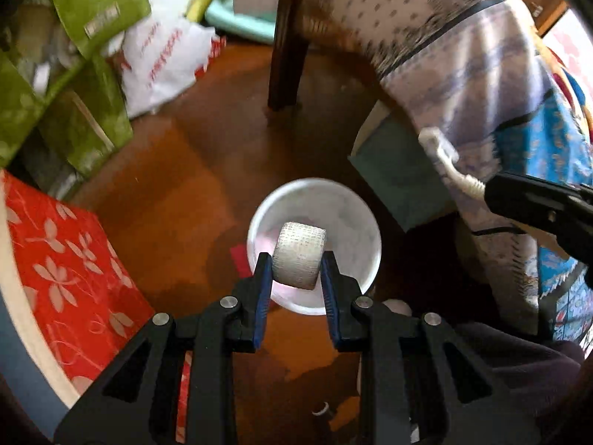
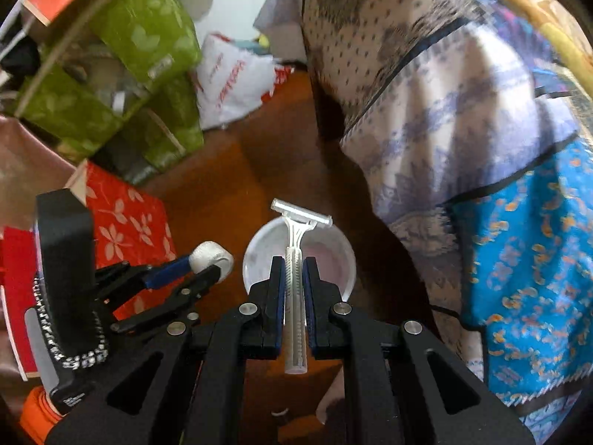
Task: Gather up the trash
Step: 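Open the left tool over the bucket while the right tool opens too, then move both open tools back up to the items on the bed, then grasp the black Sharpie marker with the left tool, then grasp the black rectangular case with the right tool, then carry the marker in the left tool while the right tool carries the case to the bucket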
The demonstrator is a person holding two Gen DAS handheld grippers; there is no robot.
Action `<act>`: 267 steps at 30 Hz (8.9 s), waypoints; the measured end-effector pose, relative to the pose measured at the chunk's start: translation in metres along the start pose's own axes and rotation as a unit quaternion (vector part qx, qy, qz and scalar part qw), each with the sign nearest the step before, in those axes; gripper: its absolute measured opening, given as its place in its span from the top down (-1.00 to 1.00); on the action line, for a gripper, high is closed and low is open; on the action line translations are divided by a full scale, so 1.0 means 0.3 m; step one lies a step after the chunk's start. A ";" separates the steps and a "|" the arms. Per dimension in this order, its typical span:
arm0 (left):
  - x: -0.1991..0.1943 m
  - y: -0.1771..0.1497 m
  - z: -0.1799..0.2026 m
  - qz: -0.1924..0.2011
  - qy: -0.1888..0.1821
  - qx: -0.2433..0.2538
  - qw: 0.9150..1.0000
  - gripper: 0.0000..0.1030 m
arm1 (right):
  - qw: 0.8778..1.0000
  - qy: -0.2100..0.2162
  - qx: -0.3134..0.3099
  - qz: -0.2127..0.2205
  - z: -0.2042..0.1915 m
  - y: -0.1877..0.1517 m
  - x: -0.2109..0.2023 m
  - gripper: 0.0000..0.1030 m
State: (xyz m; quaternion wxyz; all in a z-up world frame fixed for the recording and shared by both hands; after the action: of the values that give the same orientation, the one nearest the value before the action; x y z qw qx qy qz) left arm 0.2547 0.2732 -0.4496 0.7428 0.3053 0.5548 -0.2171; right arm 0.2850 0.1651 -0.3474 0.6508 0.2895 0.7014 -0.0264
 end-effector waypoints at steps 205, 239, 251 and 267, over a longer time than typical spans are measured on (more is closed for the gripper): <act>-0.324 -0.408 1.818 0.077 -0.197 0.392 0.895 0.81 | 0.931 -0.212 0.237 0.178 1.285 -0.771 -0.775 0.93; -0.837 -0.094 0.940 0.203 -0.155 0.205 0.945 0.81 | 0.939 -0.168 0.126 0.273 0.561 -0.341 -1.016 0.93; -0.745 0.001 0.499 0.196 -0.103 0.129 0.967 0.81 | 0.964 -0.108 0.070 0.231 0.278 -0.141 -0.779 0.93; -0.296 0.009 0.151 0.075 -0.052 0.033 0.995 0.81 | 0.996 -0.006 0.045 0.078 0.086 -0.039 -0.248 0.93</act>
State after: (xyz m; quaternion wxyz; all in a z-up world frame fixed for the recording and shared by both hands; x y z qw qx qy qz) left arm 0.2621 0.2422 -0.3550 0.7743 0.3590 0.4834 -0.1949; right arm 0.3017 0.1170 -0.2863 0.6417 0.3722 0.6706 -0.0086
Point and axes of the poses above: each gripper's, at about its wrist camera, not at the fingertips, and x roughly the way its jaws point, z to its right, y to its top, the point moved 8 cm from there along x, roughly the way its jaws point, and after that the axes turned 10 degrees about -x, right-handed, at the moved point
